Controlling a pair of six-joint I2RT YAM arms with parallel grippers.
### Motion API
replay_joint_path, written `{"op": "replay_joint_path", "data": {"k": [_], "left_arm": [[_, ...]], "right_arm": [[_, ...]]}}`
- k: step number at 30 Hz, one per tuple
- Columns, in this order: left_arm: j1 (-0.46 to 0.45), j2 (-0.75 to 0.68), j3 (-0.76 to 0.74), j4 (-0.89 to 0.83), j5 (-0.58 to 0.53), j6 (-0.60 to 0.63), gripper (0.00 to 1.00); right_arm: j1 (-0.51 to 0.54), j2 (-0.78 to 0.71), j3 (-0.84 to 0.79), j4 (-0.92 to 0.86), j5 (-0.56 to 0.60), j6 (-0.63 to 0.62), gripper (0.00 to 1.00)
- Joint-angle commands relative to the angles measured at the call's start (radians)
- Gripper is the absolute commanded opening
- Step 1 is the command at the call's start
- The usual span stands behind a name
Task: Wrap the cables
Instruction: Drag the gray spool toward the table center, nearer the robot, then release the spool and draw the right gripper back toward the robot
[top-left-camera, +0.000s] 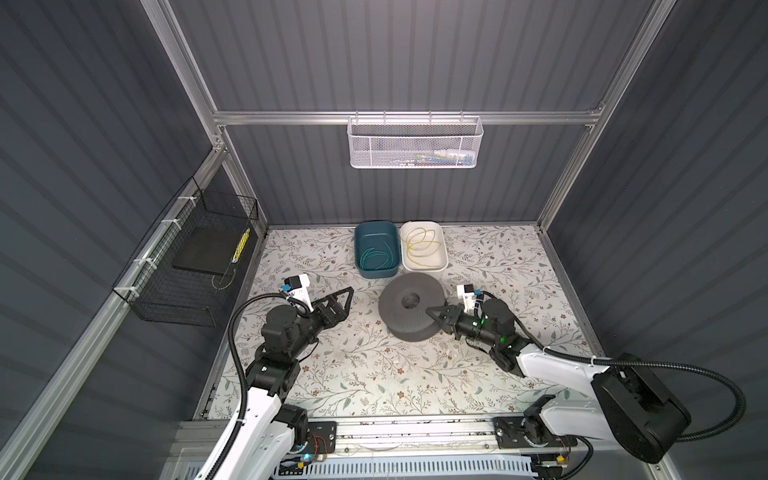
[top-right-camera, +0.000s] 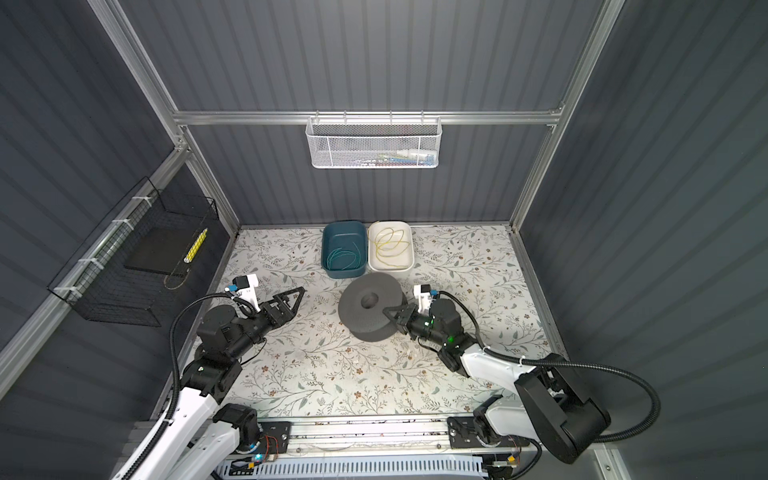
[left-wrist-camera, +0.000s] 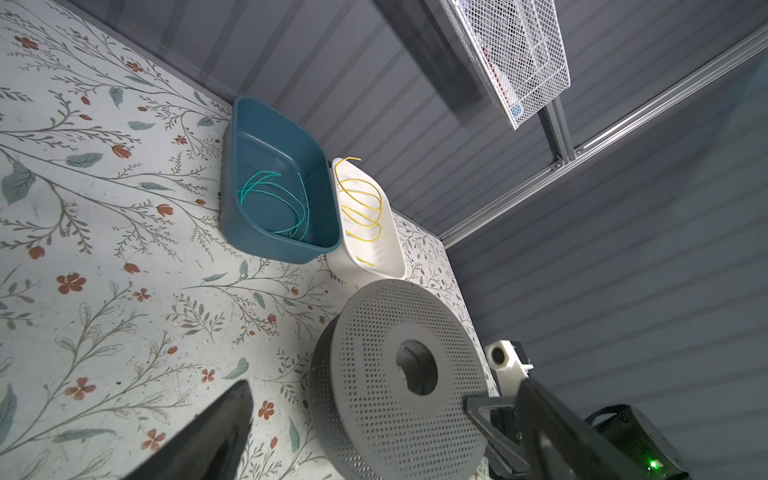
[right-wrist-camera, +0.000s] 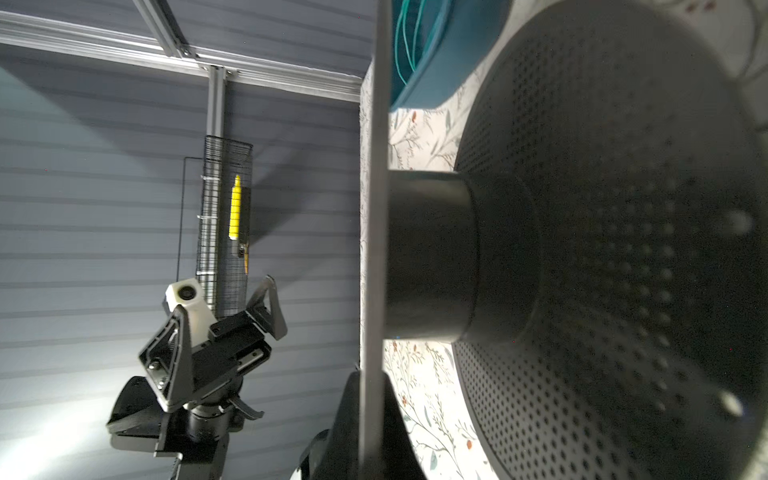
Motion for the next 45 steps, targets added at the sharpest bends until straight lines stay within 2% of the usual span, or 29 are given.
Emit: {"op": "replay_joint_path", "data": {"k": [1, 6, 11, 14, 17, 20, 22, 24, 26, 30, 33, 41, 45], "left_arm": [[0.001, -0.038, -0.016, -0.044, 0.002, -0.02, 0.99], [0.001, -0.056, -0.014, -0.086, 0.012, -0.029, 1.0], [0.001, -0.067, -0.012, -0.101, 0.005, -0.025, 0.99], [0.001, -0.059, -0.005, -0.104, 0.004, -0.015, 0.99], [0.001, -0.049, 0.0, -0.098, 0.011, -0.008, 0.99], [0.001, -0.045, -0.017, -0.058, 0.03, -0.02, 0.99], [0.001, -0.052, -0.03, -0.041, 0.045, -0.024, 0.99], [0.001, -0.065, -0.039, -0.047, 0.049, -0.025, 1.0], [0.001, -0.083, -0.039, -0.065, 0.047, -0.025, 0.99], [0.001, -0.11, -0.026, -0.121, 0.015, -0.006, 1.0], [0.001, -0.11, -0.035, -0.113, 0.006, -0.015, 0.99], [0.001, -0.097, -0.092, -0.098, 0.052, -0.062, 1.0], [0.002, -0.114, -0.144, -0.069, 0.049, -0.075, 0.99]], "right_arm": [[0.037, -0.033, -0.042, 0.091, 0.121, -0.012, 0.0], [0.045, -0.012, -0.074, 0.035, 0.125, -0.014, 0.0], [0.052, 0.059, -0.109, 0.12, 0.102, 0.026, 0.0], [0.063, 0.077, -0.131, 0.141, 0.103, 0.041, 0.09], [0.065, 0.051, -0.143, 0.087, 0.114, 0.038, 0.15], [0.067, -0.022, -0.147, -0.036, 0.151, 0.009, 0.28], [0.07, -0.083, -0.139, -0.15, 0.179, -0.032, 0.3], [0.071, -0.133, -0.112, -0.29, 0.199, -0.07, 0.36], [0.072, -0.15, -0.117, -0.326, 0.199, -0.073, 0.47], [0.077, -0.205, -0.158, -0.384, 0.218, -0.043, 0.56], [0.088, -0.274, -0.169, -0.499, 0.257, -0.057, 0.57], [0.093, -0.58, -0.111, -0.876, 0.384, -0.178, 0.62], [0.091, -0.634, -0.055, -1.007, 0.43, -0.242, 0.63]]}}
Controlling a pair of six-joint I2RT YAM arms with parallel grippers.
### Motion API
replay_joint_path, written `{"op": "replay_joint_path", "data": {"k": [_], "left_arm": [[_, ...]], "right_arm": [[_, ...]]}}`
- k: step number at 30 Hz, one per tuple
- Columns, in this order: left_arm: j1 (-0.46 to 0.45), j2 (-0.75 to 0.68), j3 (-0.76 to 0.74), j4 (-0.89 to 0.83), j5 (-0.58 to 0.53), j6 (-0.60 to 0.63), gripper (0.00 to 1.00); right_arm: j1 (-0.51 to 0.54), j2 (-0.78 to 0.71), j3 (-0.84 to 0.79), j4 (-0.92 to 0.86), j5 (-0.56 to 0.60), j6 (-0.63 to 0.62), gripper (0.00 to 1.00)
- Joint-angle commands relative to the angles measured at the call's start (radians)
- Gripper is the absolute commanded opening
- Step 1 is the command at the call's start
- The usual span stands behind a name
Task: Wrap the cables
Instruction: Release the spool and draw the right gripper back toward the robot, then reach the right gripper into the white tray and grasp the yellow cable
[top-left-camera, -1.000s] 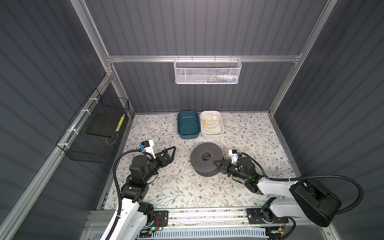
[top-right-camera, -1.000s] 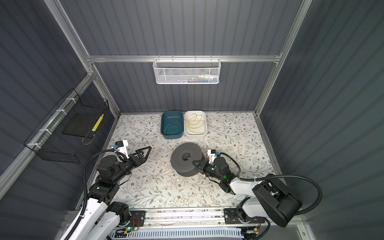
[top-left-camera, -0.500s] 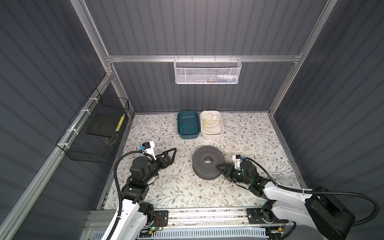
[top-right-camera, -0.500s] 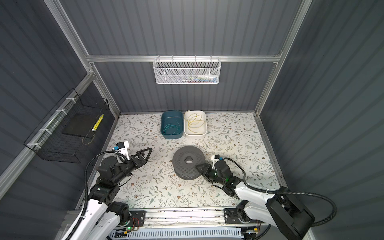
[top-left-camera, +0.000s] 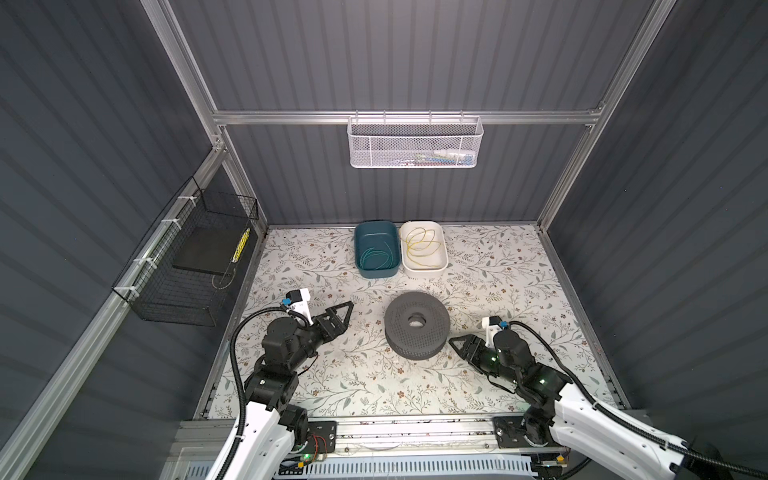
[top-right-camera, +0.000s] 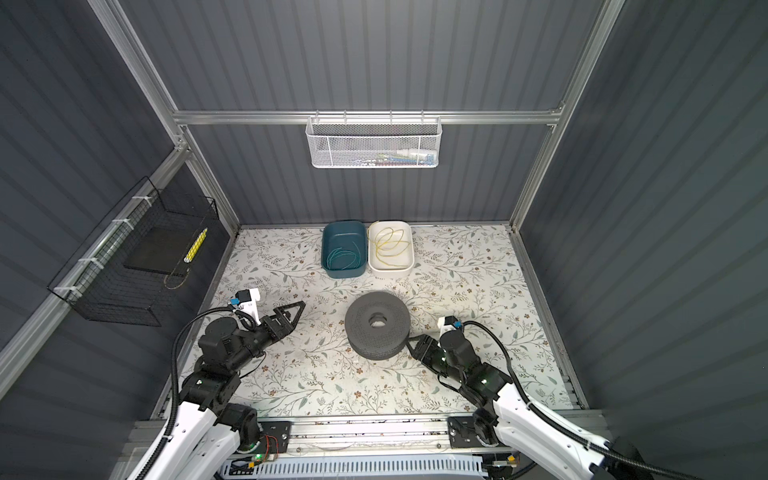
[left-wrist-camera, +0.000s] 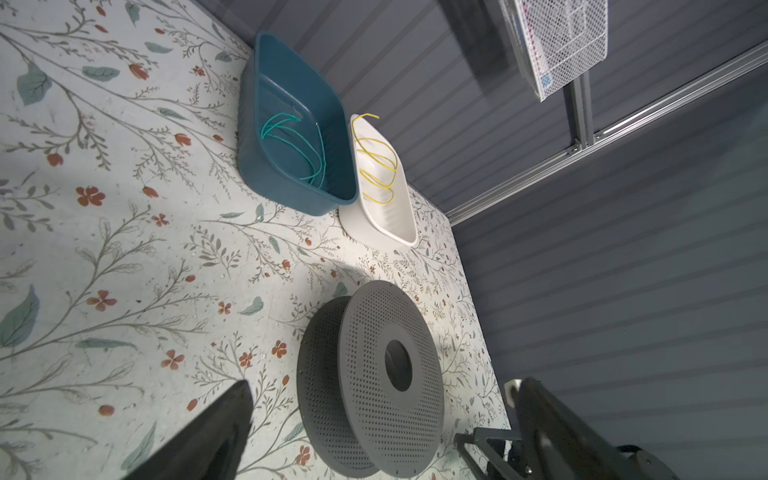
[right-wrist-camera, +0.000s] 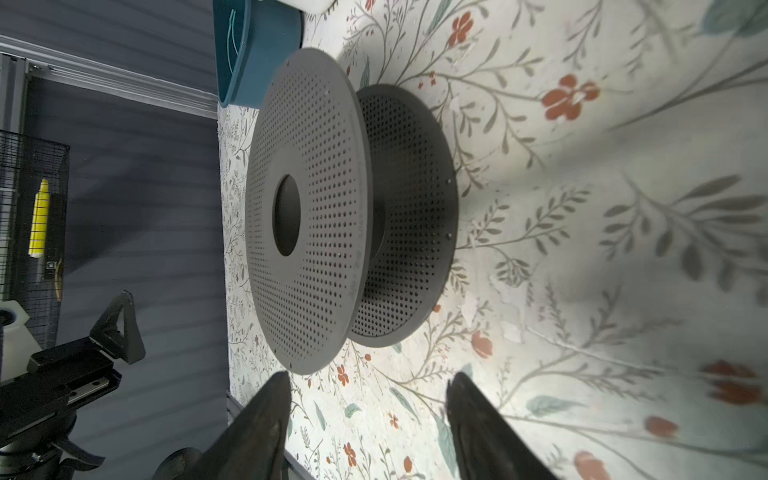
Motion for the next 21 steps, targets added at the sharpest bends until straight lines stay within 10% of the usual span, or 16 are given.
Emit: {"op": "replay_joint_path", "data": {"k": [1, 10, 21], "left_arm": [[0.002, -0.02, -0.047, 0.037, 0.009, -0.023, 1.0], [0.001, 0.079, -0.035, 0.097, -0.11, -0.055, 1.0], [0.002, 0.227, 0.027, -0.074, -0.158, -0.109, 0.96]], "right_arm": [[0.002, -0.025, 0.078, -0.201, 0.08, -0.101, 0.64], [-0.074, 0.183, 0.348, -0.201, 0.074, -0.315, 0.66], [-0.287, 0.835, 0.771, 0.189, -0.177, -0.289, 0.56]]}}
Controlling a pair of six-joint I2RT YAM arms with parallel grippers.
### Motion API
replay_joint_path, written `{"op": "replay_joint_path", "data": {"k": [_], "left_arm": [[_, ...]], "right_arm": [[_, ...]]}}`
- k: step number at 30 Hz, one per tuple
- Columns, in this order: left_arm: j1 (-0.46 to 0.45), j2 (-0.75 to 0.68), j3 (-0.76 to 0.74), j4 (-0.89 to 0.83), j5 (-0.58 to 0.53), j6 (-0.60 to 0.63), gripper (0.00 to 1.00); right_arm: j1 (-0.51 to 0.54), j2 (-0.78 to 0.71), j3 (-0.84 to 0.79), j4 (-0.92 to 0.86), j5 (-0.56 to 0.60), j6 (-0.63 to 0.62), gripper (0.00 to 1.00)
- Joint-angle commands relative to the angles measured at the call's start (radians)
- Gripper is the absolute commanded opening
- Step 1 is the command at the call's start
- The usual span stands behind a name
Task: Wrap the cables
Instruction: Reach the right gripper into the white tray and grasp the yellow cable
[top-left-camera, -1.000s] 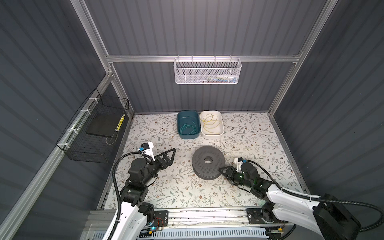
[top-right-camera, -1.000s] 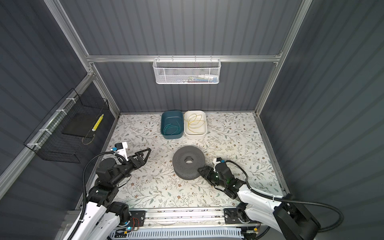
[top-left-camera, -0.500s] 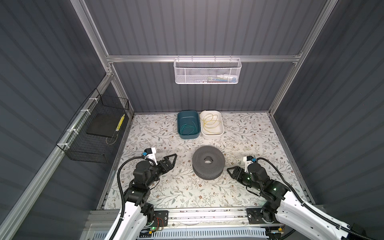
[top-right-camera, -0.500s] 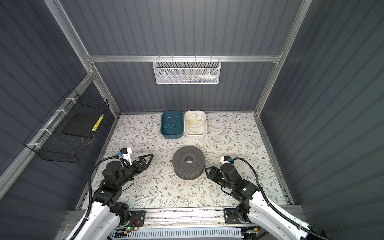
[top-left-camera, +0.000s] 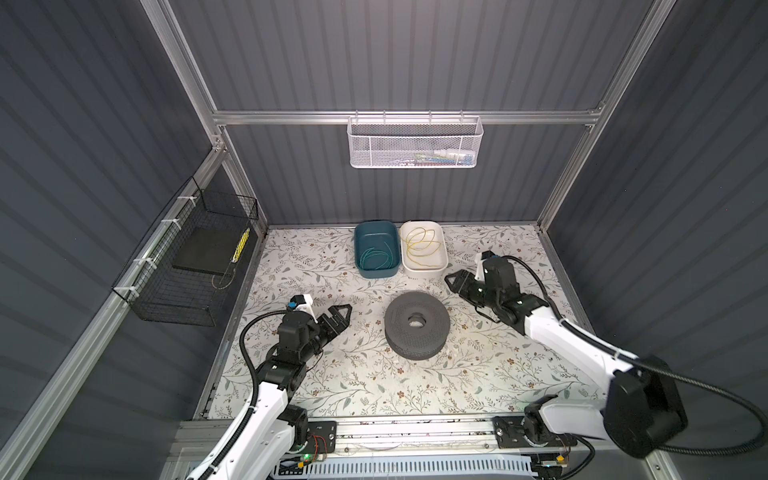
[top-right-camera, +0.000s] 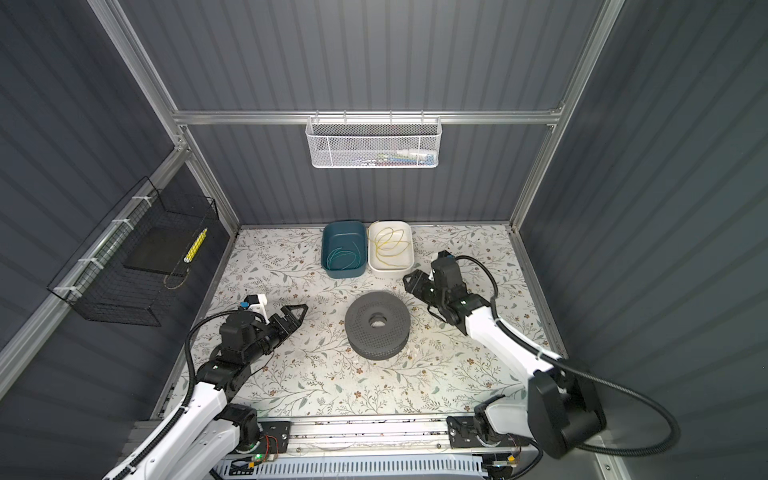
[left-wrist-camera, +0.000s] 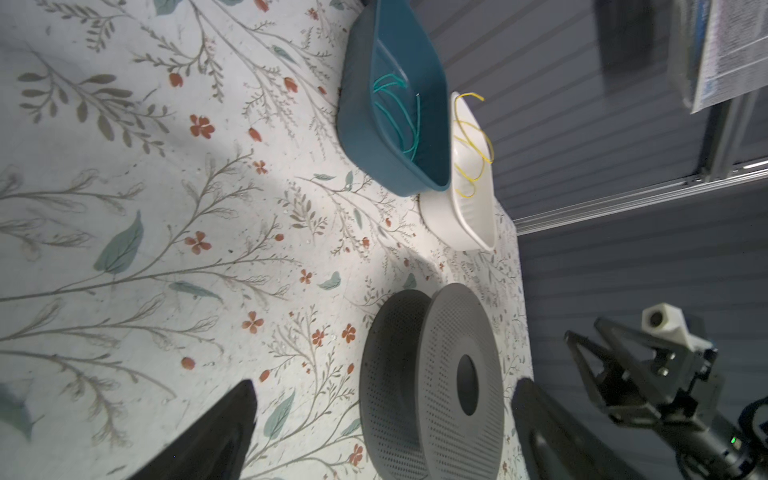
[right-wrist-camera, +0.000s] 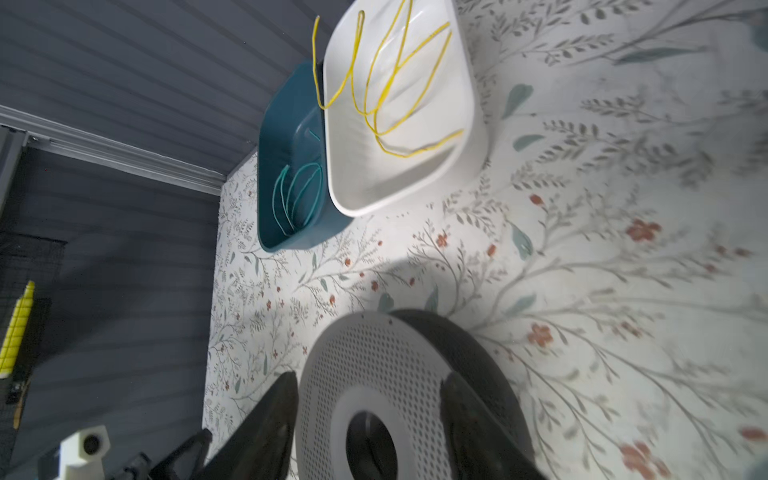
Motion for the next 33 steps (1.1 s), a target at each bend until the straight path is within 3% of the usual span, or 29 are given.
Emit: {"op": "replay_joint_path", "data": {"k": [1, 5, 9, 14, 20, 30, 33], "left_arm": [[0.003, 0.012, 0.039, -0.097, -0.043, -0.03, 0.96], [0.003, 0.037, 0.067, -0.154, -0.055, 0.014, 0.98], [0.005, 0.092, 0.101, -0.2, -0.057, 0.07, 0.99], [0.006, 0.132, 0.119, -0.173, -0.033, 0.087, 0.99], [0.006, 0.18, 0.147, -0.142, -0.032, 0.108, 0.99], [0.006, 0.227, 0.162, -0.123, -0.016, 0.124, 1.0], [0.006, 0.227, 0.167, -0.124, -0.015, 0.126, 0.99]], "right_arm": [[-0.027, 0.155, 0.146, 0.123, -0.086, -0.004, 0.56], [-0.076, 0.368, 0.333, 0.151, -0.147, 0.038, 0.51], [-0.115, 0.593, 0.588, 0.112, -0.26, 0.065, 0.4], [-0.133, 0.74, 0.804, -0.021, -0.227, 0.041, 0.4], [-0.145, 0.855, 0.923, -0.087, -0.223, 0.049, 0.42], [-0.141, 0.989, 1.065, -0.121, -0.31, 0.032, 0.39], [-0.136, 1.005, 1.094, -0.126, -0.326, 0.02, 0.26]]}}
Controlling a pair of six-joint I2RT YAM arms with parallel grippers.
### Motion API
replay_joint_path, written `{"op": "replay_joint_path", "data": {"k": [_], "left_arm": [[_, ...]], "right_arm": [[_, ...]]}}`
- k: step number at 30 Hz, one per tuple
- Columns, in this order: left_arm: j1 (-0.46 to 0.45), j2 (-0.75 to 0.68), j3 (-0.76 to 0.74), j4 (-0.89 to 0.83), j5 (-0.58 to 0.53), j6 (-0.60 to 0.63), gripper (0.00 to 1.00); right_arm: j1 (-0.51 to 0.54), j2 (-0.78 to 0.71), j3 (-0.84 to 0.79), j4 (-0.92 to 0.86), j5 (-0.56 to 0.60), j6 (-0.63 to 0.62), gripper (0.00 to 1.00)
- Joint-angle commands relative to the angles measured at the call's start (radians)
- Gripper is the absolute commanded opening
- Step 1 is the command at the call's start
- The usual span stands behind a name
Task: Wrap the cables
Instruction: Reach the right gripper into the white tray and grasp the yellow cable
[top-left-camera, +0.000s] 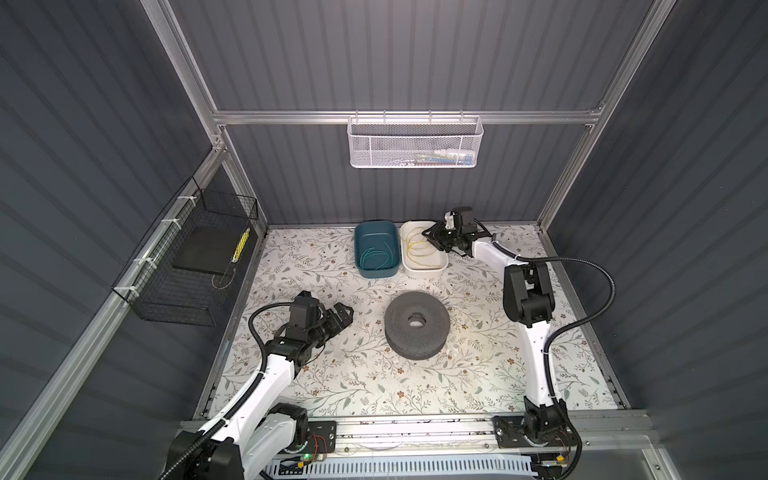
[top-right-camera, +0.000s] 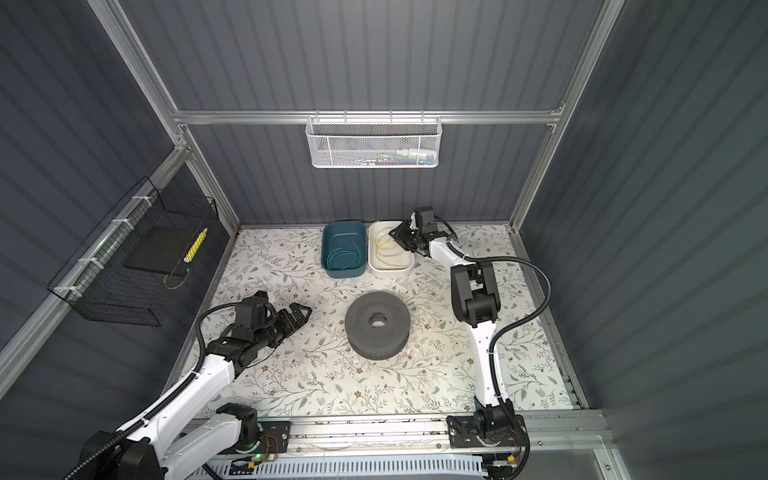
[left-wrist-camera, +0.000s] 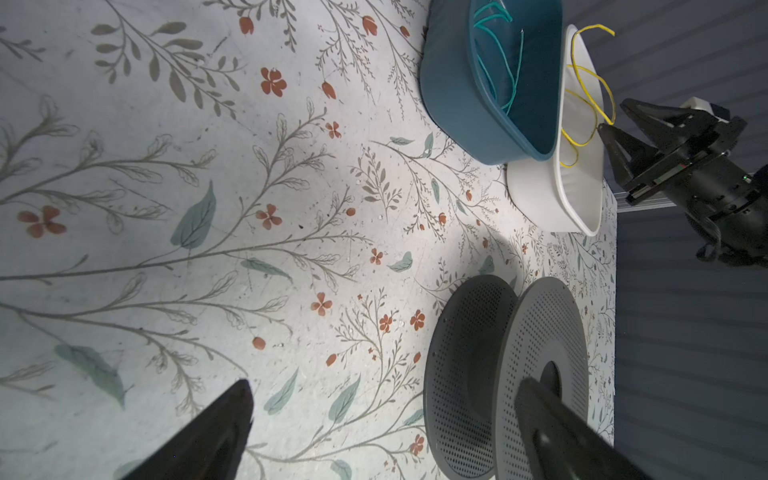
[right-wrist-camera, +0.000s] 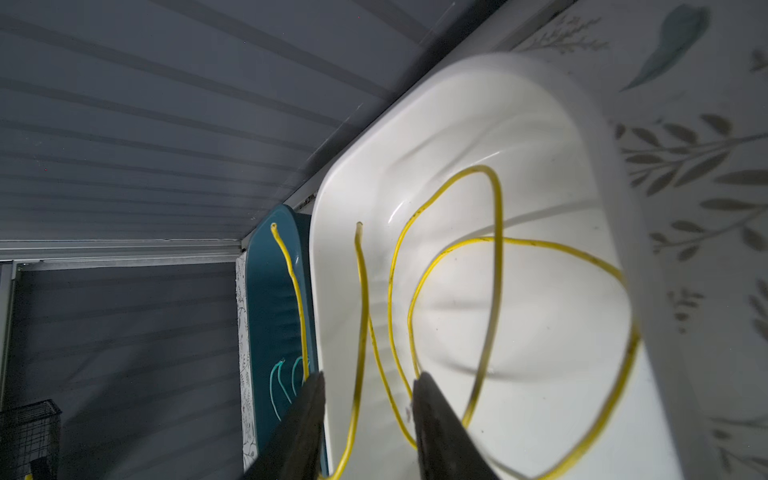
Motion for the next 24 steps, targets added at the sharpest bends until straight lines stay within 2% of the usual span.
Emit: {"op": "replay_joint_path", "data": {"k": [1, 6, 11, 24], "left_arm": [[0.004, 0.002, 0.037, 0.009, 0.016, 0.032, 0.99], [0.004, 0.006, 0.049, 0.003, 0.024, 0.041, 1.0], [0.004, -0.002, 0.056, -0.003, 0.026, 0.048, 0.99], [0.004, -0.035, 0.102, -0.038, 0.059, 0.078, 0.99]], "right_arm": [[0.008, 0.007, 0.044, -0.022, -0.043, -0.019, 0.21], [0.008, 0.0, 0.058, -0.032, -0.04, -0.032, 0.08], [0.009, -0.016, 0.064, -0.037, -0.052, -0.034, 0.01], [0.022, -0.289, -0.093, 0.004, -0.035, -0.089, 0.0]]}}
